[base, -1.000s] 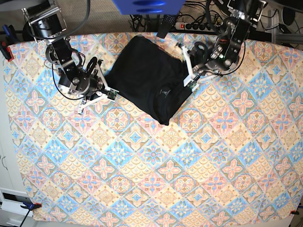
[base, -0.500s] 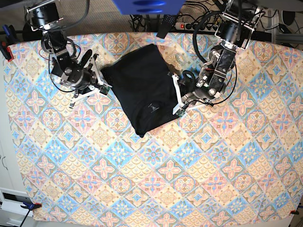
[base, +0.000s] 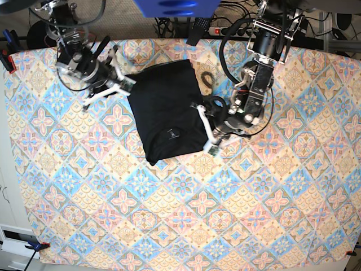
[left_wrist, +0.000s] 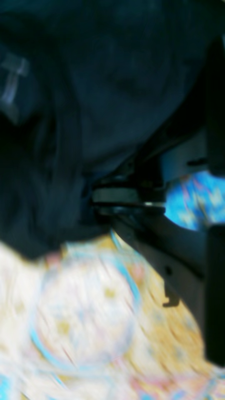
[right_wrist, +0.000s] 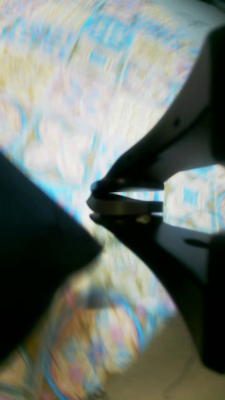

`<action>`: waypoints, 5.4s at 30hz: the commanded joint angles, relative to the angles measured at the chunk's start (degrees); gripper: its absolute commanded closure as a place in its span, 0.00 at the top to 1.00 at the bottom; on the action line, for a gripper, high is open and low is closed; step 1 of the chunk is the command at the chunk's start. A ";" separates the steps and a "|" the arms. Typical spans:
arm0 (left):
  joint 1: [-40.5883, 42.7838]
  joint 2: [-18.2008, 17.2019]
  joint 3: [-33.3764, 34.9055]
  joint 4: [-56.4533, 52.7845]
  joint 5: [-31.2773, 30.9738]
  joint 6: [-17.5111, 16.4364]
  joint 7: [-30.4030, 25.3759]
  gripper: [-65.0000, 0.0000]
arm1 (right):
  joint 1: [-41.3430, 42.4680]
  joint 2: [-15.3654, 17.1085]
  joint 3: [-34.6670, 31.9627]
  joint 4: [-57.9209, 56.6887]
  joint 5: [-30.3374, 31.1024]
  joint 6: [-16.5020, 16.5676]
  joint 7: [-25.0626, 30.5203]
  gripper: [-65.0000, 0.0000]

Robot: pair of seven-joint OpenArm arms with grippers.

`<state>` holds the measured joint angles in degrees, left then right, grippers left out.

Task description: Fold the T-shirt properly

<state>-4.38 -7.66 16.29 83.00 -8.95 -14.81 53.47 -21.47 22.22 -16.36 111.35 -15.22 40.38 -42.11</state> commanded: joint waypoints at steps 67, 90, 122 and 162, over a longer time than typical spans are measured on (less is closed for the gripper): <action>24.91 -1.88 -37.44 23.68 -19.05 -0.09 -0.59 0.00 | 25.74 -10.75 3.48 -37.64 0.59 -0.38 4.09 0.02; 24.65 -1.70 -37.35 23.68 -19.05 -0.09 -0.59 0.00 | 8.68 -10.57 11.04 -3.17 0.67 -0.38 -0.84 0.02; 24.73 -1.79 -34.98 23.50 -19.05 -0.18 -0.59 0.00 | 3.67 -10.83 7.79 -14.25 0.67 -0.38 5.58 0.02; 57.17 -3.64 -39.55 33.97 -18.87 -0.27 -1.03 0.00 | -33.51 -12.59 42.43 0.08 21.25 -0.38 3.03 0.00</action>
<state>52.05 -10.94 -23.00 116.22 -27.66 -14.98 53.10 -53.80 9.54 25.58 111.00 5.98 40.01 -38.96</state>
